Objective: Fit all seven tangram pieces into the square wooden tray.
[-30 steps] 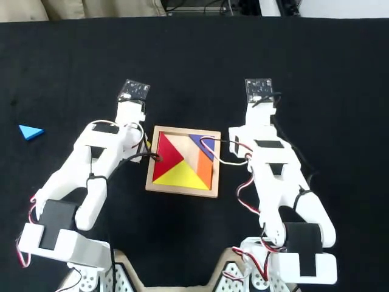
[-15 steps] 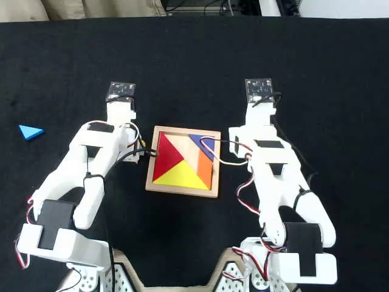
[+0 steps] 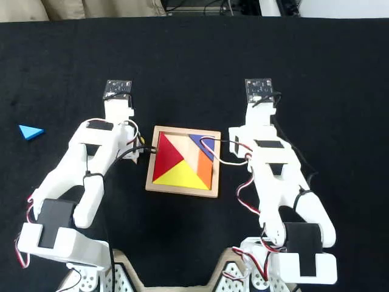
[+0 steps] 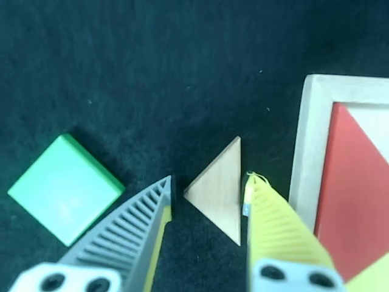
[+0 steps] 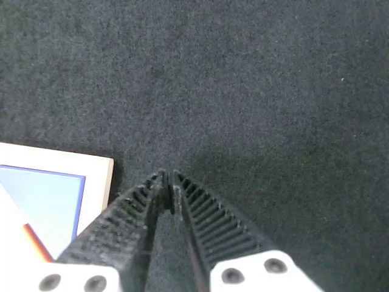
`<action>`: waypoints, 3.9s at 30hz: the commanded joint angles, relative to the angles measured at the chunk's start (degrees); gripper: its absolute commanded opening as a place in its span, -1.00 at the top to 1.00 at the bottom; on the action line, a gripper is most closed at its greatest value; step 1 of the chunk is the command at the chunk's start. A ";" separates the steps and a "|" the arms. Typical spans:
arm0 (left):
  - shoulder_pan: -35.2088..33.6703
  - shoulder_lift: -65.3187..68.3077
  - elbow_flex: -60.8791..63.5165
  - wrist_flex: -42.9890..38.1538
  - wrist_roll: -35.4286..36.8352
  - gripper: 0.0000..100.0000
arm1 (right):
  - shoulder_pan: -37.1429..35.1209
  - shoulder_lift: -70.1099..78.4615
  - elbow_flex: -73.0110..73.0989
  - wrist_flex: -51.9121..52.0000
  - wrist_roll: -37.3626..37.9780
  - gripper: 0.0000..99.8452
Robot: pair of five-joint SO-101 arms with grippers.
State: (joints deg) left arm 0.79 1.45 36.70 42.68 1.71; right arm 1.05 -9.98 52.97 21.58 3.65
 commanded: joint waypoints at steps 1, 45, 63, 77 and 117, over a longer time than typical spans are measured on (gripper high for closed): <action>0.04 -0.18 -3.30 -0.18 0.62 0.60 | 0.53 -0.04 -2.86 -0.70 -0.09 0.98; 0.13 8.44 -12.62 9.23 1.14 0.77 | 0.53 -0.04 -3.03 -0.70 -0.09 0.98; 5.93 -6.42 -10.86 12.48 1.14 0.78 | 0.79 -0.13 -3.03 -0.70 -0.09 0.98; 24.57 -18.73 -2.15 7.47 2.90 0.77 | 7.21 -0.04 -4.53 -0.70 -0.62 0.98; 22.46 8.53 -22.64 6.77 12.31 0.55 | 5.54 -0.22 -4.44 -0.70 -0.18 0.98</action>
State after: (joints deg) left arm 26.46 10.68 18.59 49.27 14.02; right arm 7.38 -9.98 51.56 21.58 3.38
